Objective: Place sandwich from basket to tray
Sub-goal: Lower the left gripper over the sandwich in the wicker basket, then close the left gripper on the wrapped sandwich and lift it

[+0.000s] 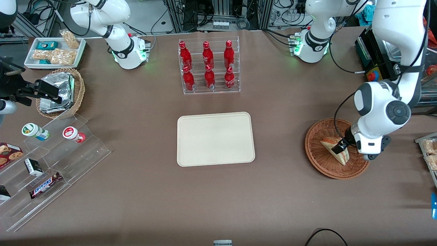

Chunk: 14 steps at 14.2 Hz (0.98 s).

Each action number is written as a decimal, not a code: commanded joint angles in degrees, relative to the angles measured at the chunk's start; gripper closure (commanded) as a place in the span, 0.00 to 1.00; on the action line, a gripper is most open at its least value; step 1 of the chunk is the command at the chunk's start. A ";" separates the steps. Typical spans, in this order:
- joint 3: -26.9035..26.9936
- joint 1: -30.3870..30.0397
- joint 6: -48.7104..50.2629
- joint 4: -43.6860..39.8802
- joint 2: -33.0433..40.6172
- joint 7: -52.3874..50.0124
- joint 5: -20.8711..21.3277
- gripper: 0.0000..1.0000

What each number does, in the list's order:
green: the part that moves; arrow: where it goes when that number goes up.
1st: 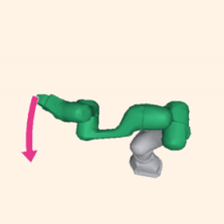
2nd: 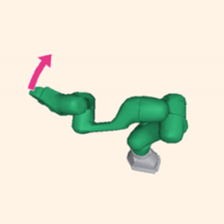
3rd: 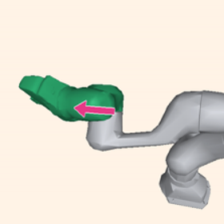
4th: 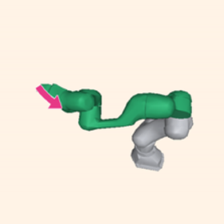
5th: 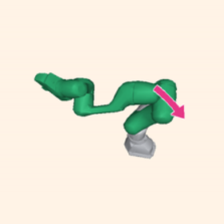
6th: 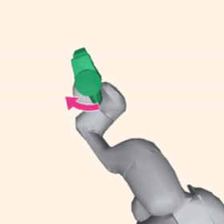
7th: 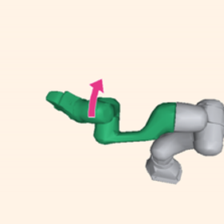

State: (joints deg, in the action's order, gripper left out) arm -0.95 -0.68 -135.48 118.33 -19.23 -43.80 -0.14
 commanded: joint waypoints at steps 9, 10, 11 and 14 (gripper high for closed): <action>-1.42 4.17 19.51 -8.62 2.61 -0.61 5.41 0.98; -1.51 6.20 21.90 -9.95 2.70 1.85 5.41 0.97; -1.51 9.18 22.70 -11.18 2.44 5.27 5.41 0.94; -1.86 17.26 21.66 -14.95 -0.35 8.30 4.44 0.94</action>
State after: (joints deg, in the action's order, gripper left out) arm -3.18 11.51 -114.38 106.94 -16.81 -37.26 4.32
